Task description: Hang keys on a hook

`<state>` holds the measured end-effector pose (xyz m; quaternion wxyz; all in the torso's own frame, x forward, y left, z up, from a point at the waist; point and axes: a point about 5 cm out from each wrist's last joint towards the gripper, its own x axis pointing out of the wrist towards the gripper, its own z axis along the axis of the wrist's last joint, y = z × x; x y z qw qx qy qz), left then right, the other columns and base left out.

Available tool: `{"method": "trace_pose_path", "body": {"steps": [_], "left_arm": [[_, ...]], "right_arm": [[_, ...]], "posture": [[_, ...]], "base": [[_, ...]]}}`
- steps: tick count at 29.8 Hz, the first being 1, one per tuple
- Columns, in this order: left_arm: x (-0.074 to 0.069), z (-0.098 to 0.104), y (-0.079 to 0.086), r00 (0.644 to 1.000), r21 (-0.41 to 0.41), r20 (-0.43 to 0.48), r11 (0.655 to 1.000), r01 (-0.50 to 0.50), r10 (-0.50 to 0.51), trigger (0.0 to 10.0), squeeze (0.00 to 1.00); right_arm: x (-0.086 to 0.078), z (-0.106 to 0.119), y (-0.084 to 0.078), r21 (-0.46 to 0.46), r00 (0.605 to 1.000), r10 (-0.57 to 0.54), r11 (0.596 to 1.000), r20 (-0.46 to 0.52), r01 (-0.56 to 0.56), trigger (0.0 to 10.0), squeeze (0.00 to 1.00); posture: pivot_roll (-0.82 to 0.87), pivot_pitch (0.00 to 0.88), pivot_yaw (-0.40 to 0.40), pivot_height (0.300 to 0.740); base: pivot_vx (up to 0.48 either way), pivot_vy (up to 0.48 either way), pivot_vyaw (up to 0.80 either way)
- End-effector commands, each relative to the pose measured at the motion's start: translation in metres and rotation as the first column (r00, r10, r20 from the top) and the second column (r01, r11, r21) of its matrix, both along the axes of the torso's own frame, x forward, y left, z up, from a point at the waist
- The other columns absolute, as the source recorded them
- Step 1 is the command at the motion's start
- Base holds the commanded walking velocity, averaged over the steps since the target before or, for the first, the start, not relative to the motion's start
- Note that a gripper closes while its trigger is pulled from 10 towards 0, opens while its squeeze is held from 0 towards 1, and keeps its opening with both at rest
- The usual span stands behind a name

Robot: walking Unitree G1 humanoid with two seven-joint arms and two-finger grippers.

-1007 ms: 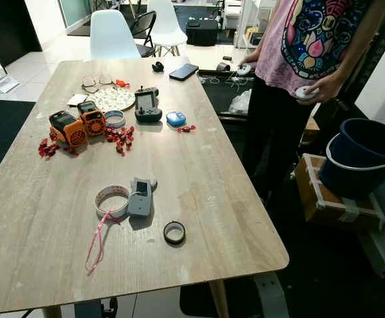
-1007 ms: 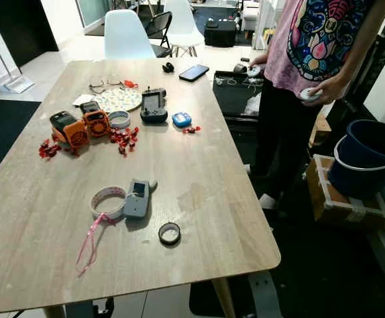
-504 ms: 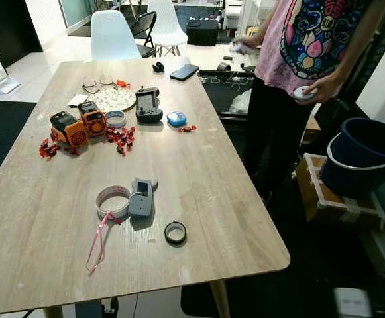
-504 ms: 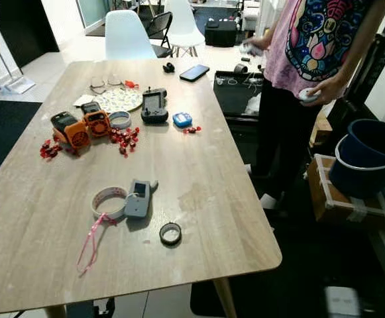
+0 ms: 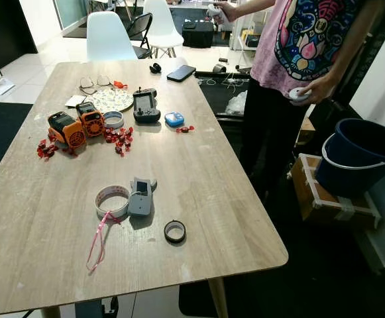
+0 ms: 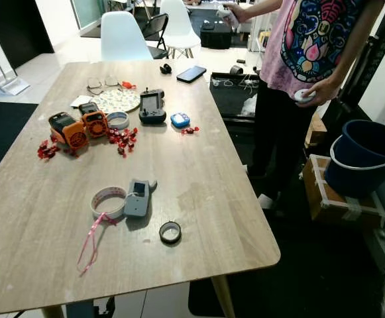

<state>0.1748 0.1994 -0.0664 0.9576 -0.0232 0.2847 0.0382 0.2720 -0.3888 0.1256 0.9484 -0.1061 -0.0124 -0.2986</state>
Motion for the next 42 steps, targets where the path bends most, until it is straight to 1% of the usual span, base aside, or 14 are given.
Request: {"method": "trace_pose_path", "body": {"steps": [1,5,13,16,18,22,25,27,28,30,31,38,39,42], "left_arm": [[0.006,0.005,0.001,0.999,0.008,0.036,1.000,0.006,-0.007,10.0,0.00],[0.007,0.005,0.000,0.999,0.007,0.039,1.000,-0.002,0.002,10.0,0.00],[0.007,0.005,0.000,0.999,0.007,0.037,1.000,-0.002,0.002,10.0,0.00],[0.007,0.005,0.001,0.999,0.008,0.040,1.000,-0.010,0.009,10.0,0.00],[0.007,0.005,0.001,0.999,0.008,0.040,1.000,-0.010,0.009,10.0,0.00],[0.006,0.005,0.002,0.999,0.008,0.042,1.000,-0.020,0.020,10.0,0.00],[0.005,0.005,0.002,0.999,0.008,0.041,1.000,-0.022,0.022,10.0,0.00],[0.004,0.004,0.001,0.999,0.006,0.038,1.000,-0.024,0.024,10.0,0.00],[0.004,0.004,0.001,0.999,0.005,0.037,1.000,-0.025,0.025,10.0,0.00],[0.005,0.004,0.001,0.999,0.004,0.037,1.000,-0.026,0.026,10.0,0.00],[0.005,0.004,0.000,0.999,0.003,0.038,1.000,-0.026,0.026,10.0,0.00],[0.006,0.005,0.000,0.999,0.002,0.040,1.000,-0.029,0.029,10.0,0.00],[0.006,0.005,0.000,0.999,0.002,0.039,1.000,-0.029,0.029,10.0,0.00],[0.006,0.005,0.001,0.999,0.005,0.038,1.000,-0.028,0.028,10.0,0.00]], "right_arm": [[0.004,0.004,0.004,-0.003,0.999,0.050,0.999,0.009,-0.049,10.0,0.00],[0.052,0.019,0.065,-0.060,0.915,0.404,0.913,-0.011,-0.404,10.0,0.00],[0.079,0.023,0.130,-0.058,0.762,0.647,0.761,0.004,-0.646,10.0,0.00],[0.090,0.024,0.177,-0.052,0.597,0.802,0.596,-0.015,-0.802,10.0,0.00],[0.090,0.024,0.177,-0.052,0.597,0.802,0.596,-0.015,-0.802,10.0,0.00],[0.092,0.033,0.232,-0.056,0.338,0.941,0.336,-0.029,-0.940,10.0,0.00],[0.091,0.034,0.242,-0.050,0.279,0.960,0.277,-0.035,-0.959,10.0,0.00],[0.085,0.029,0.258,-0.029,0.168,0.983,0.166,-0.068,-0.986,10.0,0.00],[0.083,0.026,0.265,-0.012,0.125,0.989,0.125,-0.080,-0.992,10.0,0.21],[0.081,0.024,0.269,0.000,0.098,0.991,0.098,-0.086,-0.995,10.0,0.21],[0.080,0.021,0.273,0.012,0.075,0.993,0.076,-0.089,-0.997,10.0,1.00],[0.075,0.017,0.285,0.002,0.026,0.991,0.027,-0.130,-1.000,10.0,1.00],[0.073,0.016,0.289,0.001,0.009,0.991,0.009,-0.136,-1.000,10.0,0.00],[0.064,0.011,0.304,0.026,-0.071,0.988,-0.068,-0.134,-0.997,10.0,0.00]], "posture": [[0.06,0.070,-0.004,0.740],[0.07,0.068,-0.013,0.740],[0.07,0.066,-0.016,0.740],[0.08,0.067,-0.023,0.740],[0.08,0.067,-0.023,0.740],[0.08,0.066,-0.030,0.740],[0.07,0.067,-0.030,0.740],[0.07,0.067,-0.032,0.740],[0.07,0.068,-0.034,0.740],[0.07,0.068,-0.034,0.740],[0.07,0.068,-0.035,0.740],[0.07,0.065,-0.035,0.740],[0.07,0.062,-0.034,0.740],[0.07,0.061,-0.036,0.740]], "base": [[0.000,0.000,0.00],[0.000,0.000,0.00],[0.000,0.000,0.00],[0.000,0.000,0.00],[0.000,0.000,0.00],[0.000,0.000,0.00],[0.000,0.000,0.00],[0.000,0.000,0.00],[0.000,0.000,0.00],[0.000,0.000,0.00],[0.000,0.000,0.00],[0.000,0.000,0.00],[0.000,0.000,0.00],[0.000,0.000,0.00]]}}
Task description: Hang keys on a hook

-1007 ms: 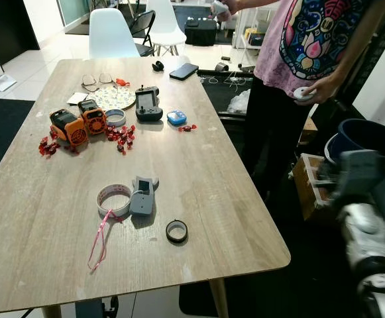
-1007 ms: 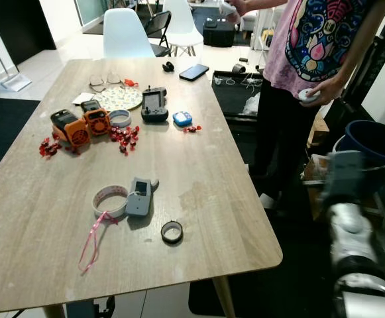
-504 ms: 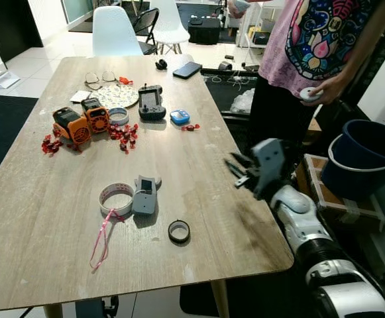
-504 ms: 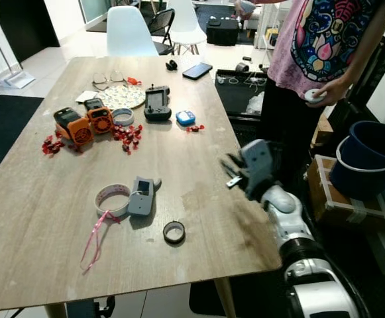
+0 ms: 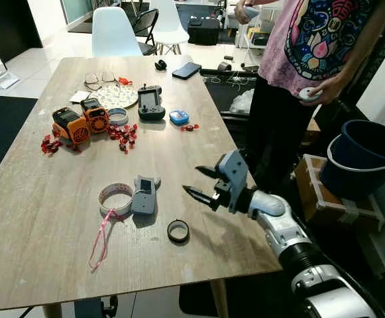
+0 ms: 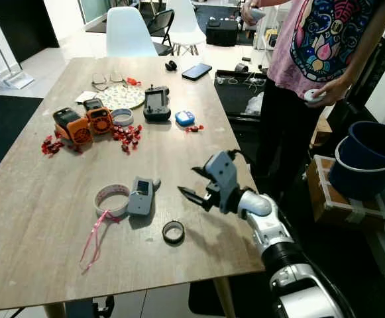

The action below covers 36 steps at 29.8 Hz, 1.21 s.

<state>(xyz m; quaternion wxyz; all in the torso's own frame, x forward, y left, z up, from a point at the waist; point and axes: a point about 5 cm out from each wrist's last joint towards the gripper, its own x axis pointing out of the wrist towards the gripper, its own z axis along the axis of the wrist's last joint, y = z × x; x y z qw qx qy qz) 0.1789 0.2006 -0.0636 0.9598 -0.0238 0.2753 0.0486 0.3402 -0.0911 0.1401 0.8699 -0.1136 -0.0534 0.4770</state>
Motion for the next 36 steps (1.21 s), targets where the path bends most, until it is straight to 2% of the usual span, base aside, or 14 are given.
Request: {"method": "trace_pose_path", "body": {"steps": [1,5,9,14,18,25,30,36], "left_arm": [[0.002,0.002,0.000,1.000,0.000,0.019,1.000,-0.008,0.008,10.0,0.00],[0.002,0.002,0.000,1.000,0.001,0.022,1.000,-0.012,0.012,10.0,0.00],[0.002,0.002,0.000,1.000,0.001,0.023,1.000,-0.013,0.013,10.0,0.00],[0.001,0.002,0.000,1.000,0.000,0.023,1.000,-0.013,0.013,10.0,0.00],[0.000,0.002,0.000,1.000,-0.001,0.023,1.000,-0.014,0.014,10.0,0.00],[-0.001,0.001,0.000,1.000,-0.001,0.020,1.000,-0.016,0.016,10.0,0.00],[-0.001,0.001,0.000,1.000,-0.004,0.018,1.000,-0.012,0.012,10.0,0.00],[-0.001,0.001,0.000,1.000,-0.005,0.017,1.000,-0.011,0.011,10.0,0.00]], "right_arm": [[-0.005,-0.003,0.006,-0.019,0.999,0.039,0.999,-0.013,-0.039,10.0,0.00],[-0.018,-0.010,0.027,-0.020,0.988,0.145,0.989,-0.050,-0.146,10.0,0.00],[-0.023,-0.012,0.034,-0.027,0.982,0.179,0.983,-0.061,-0.181,10.0,0.00],[-0.031,-0.019,0.038,-0.095,0.970,0.225,0.968,-0.086,-0.233,10.0,0.00],[-0.040,-0.024,0.034,-0.171,0.956,0.267,0.943,-0.123,-0.286,10.0,0.00],[-0.043,-0.026,0.025,-0.214,0.959,0.245,0.938,-0.140,-0.271,10.0,0.00],[-0.045,-0.026,0.005,-0.335,0.968,0.213,0.909,-0.133,-0.246,10.0,0.00],[-0.048,-0.026,-0.001,-0.382,0.967,0.208,0.889,-0.149,-0.250,10.0,0.00]], "posture": [[0.07,0.061,-0.036,0.740],[0.08,0.062,-0.039,0.740],[0.08,0.062,-0.039,0.740],[0.08,0.062,-0.039,0.740],[0.08,0.063,-0.040,0.740],[0.08,0.065,-0.040,0.740],[0.07,0.062,-0.038,0.740],[0.07,0.058,-0.039,0.740]], "base": [[0.000,0.000,0.00],[0.000,0.000,0.00],[0.000,0.000,0.00],[0.000,0.000,0.00],[0.000,0.000,0.00],[0.000,0.000,0.00],[0.000,0.000,0.00],[0.000,0.000,0.00]]}}
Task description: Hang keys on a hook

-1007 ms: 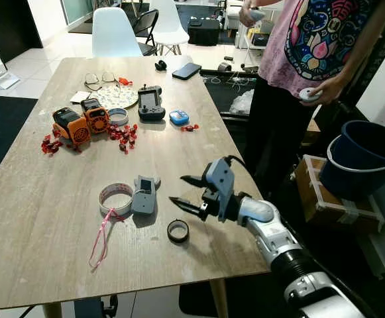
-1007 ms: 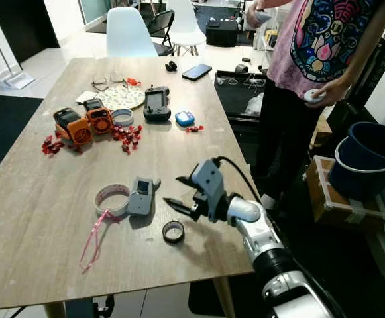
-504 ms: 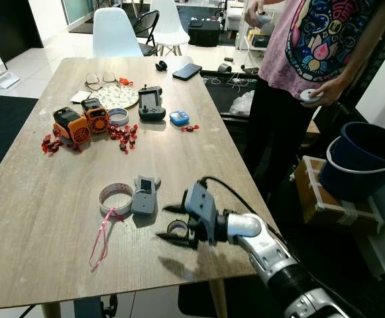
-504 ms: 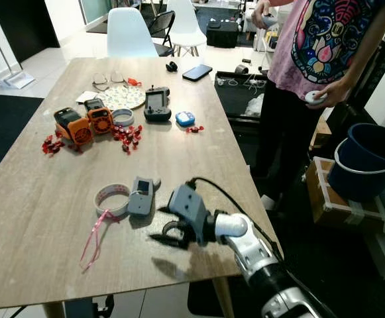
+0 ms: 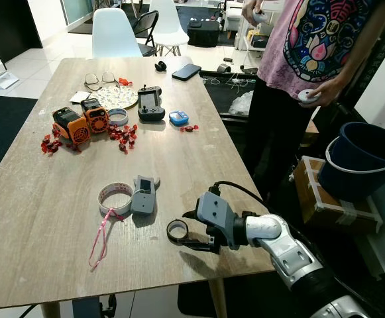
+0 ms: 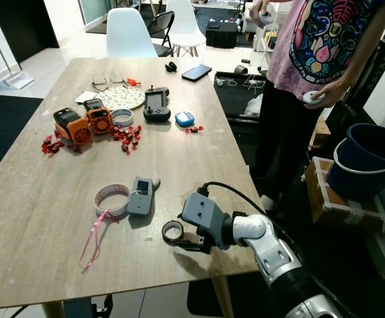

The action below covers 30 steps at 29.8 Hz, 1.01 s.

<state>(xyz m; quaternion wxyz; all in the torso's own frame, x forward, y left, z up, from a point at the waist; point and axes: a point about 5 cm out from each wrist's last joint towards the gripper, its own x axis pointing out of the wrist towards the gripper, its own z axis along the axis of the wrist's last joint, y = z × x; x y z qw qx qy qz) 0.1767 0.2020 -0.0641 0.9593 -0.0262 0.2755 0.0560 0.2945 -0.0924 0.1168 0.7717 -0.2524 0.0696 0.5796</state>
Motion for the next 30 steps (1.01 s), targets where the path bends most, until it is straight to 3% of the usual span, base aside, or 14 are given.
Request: {"method": "trace_pose_path", "body": {"steps": [1,17,30], "left_arm": [[0.001,0.002,-0.002,1.000,-0.004,0.018,1.000,0.005,-0.005,10.0,0.00],[0.002,0.002,-0.001,1.000,-0.004,0.018,1.000,-0.001,0.001,10.0,0.00],[0.001,0.001,-0.001,1.000,-0.004,0.016,1.000,-0.003,0.003,10.0,0.00]], "right_arm": [[-0.003,-0.003,-0.002,-0.027,1.000,0.004,1.000,-0.008,-0.005,10.0,0.00],[0.000,-0.002,0.005,-0.085,0.997,0.020,0.996,0.077,-0.013,10.0,0.00],[0.000,-0.003,0.010,-0.085,0.996,0.036,0.996,0.082,-0.029,10.0,0.00]], "posture": [[0.07,0.058,-0.039,0.740],[0.07,0.056,-0.041,0.740],[0.08,0.061,-0.045,0.740]], "base": [[0.000,0.000,0.00],[0.000,0.000,0.00],[0.000,0.000,0.00]]}}
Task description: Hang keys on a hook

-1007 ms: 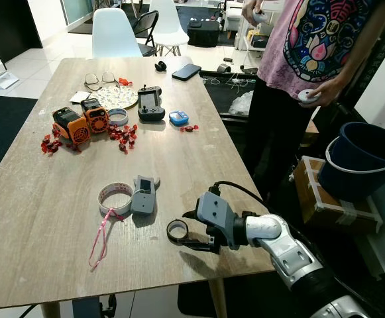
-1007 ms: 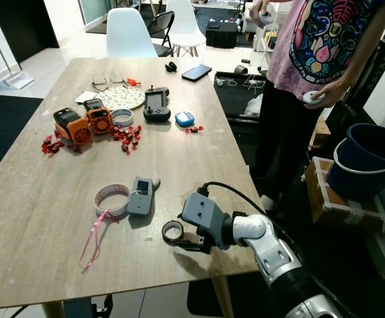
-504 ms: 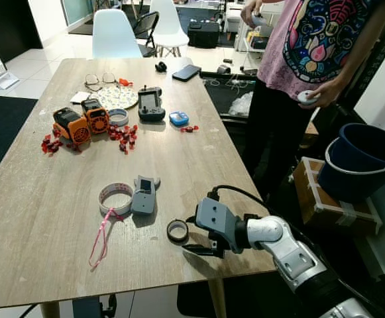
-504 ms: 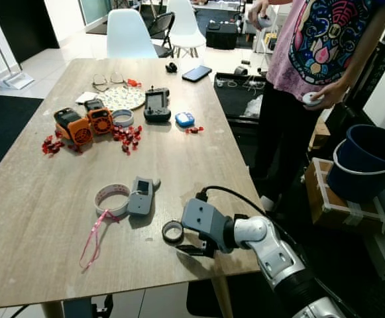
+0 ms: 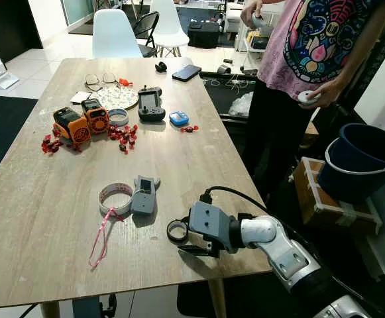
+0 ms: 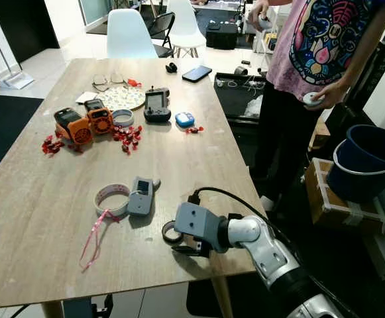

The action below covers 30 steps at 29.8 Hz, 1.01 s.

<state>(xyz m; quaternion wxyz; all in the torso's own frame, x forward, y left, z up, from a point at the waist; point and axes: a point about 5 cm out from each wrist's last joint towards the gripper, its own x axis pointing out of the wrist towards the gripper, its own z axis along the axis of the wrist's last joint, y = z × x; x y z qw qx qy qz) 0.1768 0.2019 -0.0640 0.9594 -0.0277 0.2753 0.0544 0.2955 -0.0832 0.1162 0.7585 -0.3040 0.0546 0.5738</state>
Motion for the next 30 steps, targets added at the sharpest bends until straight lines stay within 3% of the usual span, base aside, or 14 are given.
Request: {"method": "trace_pose_path", "body": {"steps": [1,7,8,9,12,13,14,15,28,30], "left_arm": [[0.0014,0.0014,-0.0012,1.000,-0.001,0.015,1.000,-0.005,0.005,10.0,0.00],[0.0016,0.0014,-0.0010,1.000,0.000,0.015,1.000,-0.007,0.007,10.0,0.00],[0.0018,0.0014,-0.0011,1.000,0.000,0.015,1.000,-0.006,0.006,10.0,0.00],[0.0019,0.0014,-0.0012,1.000,-0.001,0.015,1.000,-0.006,0.006,10.0,0.00],[0.0020,0.0015,-0.0013,1.000,-0.001,0.015,1.000,-0.005,0.005,10.0,0.00],[0.0021,0.0015,-0.0013,1.000,-0.001,0.014,1.000,-0.005,0.005,10.0,0.00],[0.0021,0.0015,-0.0013,1.000,-0.001,0.014,1.000,-0.005,0.005,10.0,0.00],[0.0023,0.0015,-0.0015,1.000,-0.001,0.014,1.000,-0.005,0.005,10.0,0.00],[0.0027,0.0015,-0.0016,1.000,0.000,0.013,1.000,-0.004,0.004,10.0,0.00],[0.0029,0.0015,-0.0016,1.000,0.000,0.013,1.000,-0.004,0.004,10.0,0.00]], "right_arm": [[-0.0006,-0.0020,0.0009,-0.014,1.000,0.011,1.000,-0.001,-0.011,10.0,0.00],[0.0006,-0.0006,0.0026,-0.021,1.000,0.024,0.999,0.007,-0.024,10.0,0.00],[0.0014,-0.0007,0.0024,-0.026,1.000,0.024,0.999,0.006,-0.024,8.4,0.00],[0.0016,-0.0010,0.0021,-0.030,1.000,0.024,0.999,0.004,-0.024,4.3,0.00],[0.0019,-0.0011,0.0019,-0.032,1.000,0.024,0.999,0.002,-0.024,4.3,0.00],[0.0020,-0.0014,0.0018,-0.033,1.000,0.023,0.999,0.000,-0.023,1.4,0.00],[0.0020,-0.0014,0.0018,-0.033,1.000,0.023,0.999,0.000,-0.023,1.4,0.00],[0.0023,-0.0022,0.0012,-0.037,1.000,0.020,0.999,-0.006,-0.020,0.0,0.00],[0.0034,-0.0037,0.0004,-0.046,1.000,0.015,0.999,-0.011,-0.016,0.0,0.00],[0.0037,-0.0031,0.0004,-0.045,1.000,0.014,0.999,-0.008,-0.014,0.6,0.00]], "posture": [[0.08,0.061,-0.045,0.740],[0.08,0.062,-0.044,0.740],[0.08,0.061,-0.044,0.740],[0.08,0.061,-0.044,0.740],[0.08,0.061,-0.045,0.740],[0.08,0.061,-0.045,0.740],[0.08,0.061,-0.045,0.740],[0.08,0.062,-0.044,0.740],[0.08,0.060,-0.045,0.740],[0.08,0.060,-0.044,0.740]], "base": [[0.000,0.000,0.00],[0.000,0.000,0.00],[0.000,0.000,0.00],[0.000,0.000,0.00],[0.000,0.000,0.00],[0.000,0.000,0.00],[0.000,0.000,0.00],[0.000,0.000,0.00],[0.000,0.000,0.00],[0.000,0.000,0.00]]}}
